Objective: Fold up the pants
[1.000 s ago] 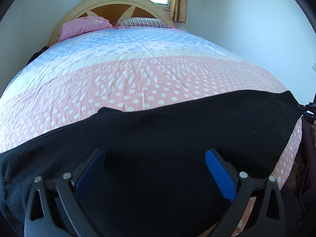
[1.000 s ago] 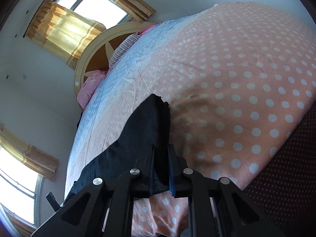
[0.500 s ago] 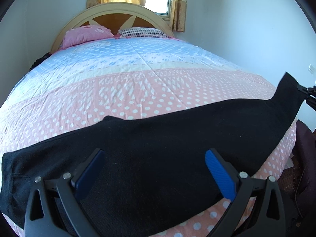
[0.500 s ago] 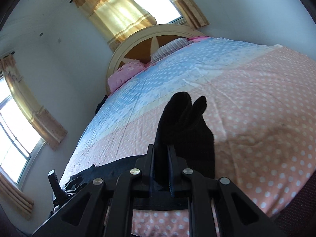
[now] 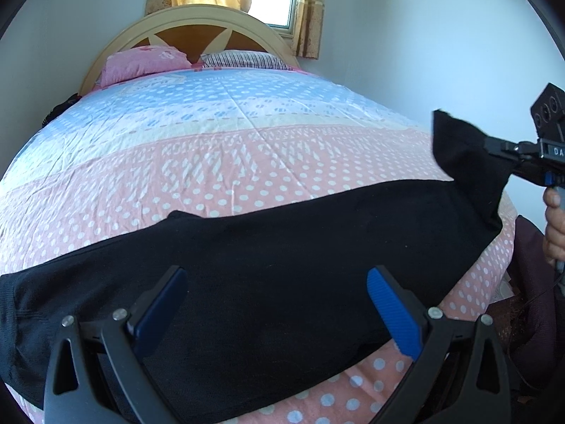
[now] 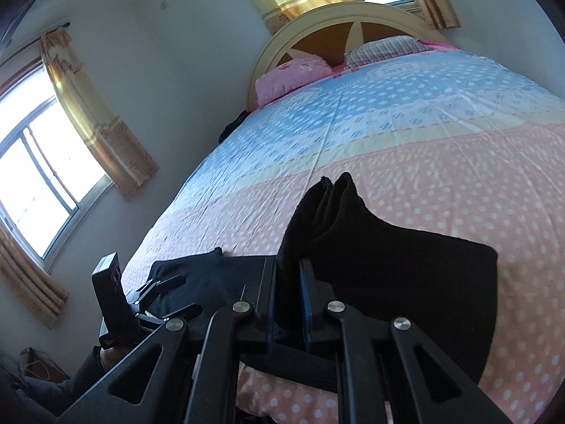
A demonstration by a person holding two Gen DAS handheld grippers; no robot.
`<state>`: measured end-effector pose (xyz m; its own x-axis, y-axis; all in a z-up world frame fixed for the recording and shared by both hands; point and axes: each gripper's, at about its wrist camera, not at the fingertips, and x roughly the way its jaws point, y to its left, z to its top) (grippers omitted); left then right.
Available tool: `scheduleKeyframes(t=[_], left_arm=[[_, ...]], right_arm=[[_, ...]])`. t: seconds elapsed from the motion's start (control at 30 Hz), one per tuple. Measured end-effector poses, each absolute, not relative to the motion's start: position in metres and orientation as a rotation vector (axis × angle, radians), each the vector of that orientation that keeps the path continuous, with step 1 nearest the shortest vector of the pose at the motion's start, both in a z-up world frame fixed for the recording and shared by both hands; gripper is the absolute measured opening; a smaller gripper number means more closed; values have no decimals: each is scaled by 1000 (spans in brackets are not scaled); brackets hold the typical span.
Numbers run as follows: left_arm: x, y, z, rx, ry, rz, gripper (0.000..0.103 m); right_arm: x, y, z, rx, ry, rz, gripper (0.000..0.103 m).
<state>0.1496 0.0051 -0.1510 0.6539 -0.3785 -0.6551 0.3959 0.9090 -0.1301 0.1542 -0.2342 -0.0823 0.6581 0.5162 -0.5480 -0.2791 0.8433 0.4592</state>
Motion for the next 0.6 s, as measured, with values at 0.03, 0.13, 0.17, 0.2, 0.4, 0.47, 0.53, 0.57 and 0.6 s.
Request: scheduleKeyframes(t=[0.03, 0.13, 0.17, 0.2, 0.4, 0.47, 0.53, 0.57, 0.6], left_arm=[[149, 5, -151, 23, 738, -442, 103], [150, 3, -151, 7, 748, -457, 103], [150, 2, -151, 3, 750, -463, 103], [151, 1, -150, 1, 752, -468, 103], [157, -14, -145, 4, 761, -509, 103], [159, -24, -143, 3, 767, -534, 103], [164, -34, -144, -1, 785, -570, 103], [166, -41, -145, -5, 796, -585, 102], [169, -48, -146, -9, 809, -599, 102]], right_arm=[[158, -222, -88, 334, 740, 473, 12], [170, -190, -112, 272, 809, 498, 12], [173, -180, -121, 253, 836, 501, 12], [175, -170, -130, 227, 859, 502, 12], [177, -152, -168, 137, 972, 540, 20], [171, -160, -166, 147, 979, 562, 34], [161, -173, -157, 154, 950, 579, 37], [157, -182, -153, 158, 936, 570, 37], [155, -191, -149, 165, 923, 555, 37]])
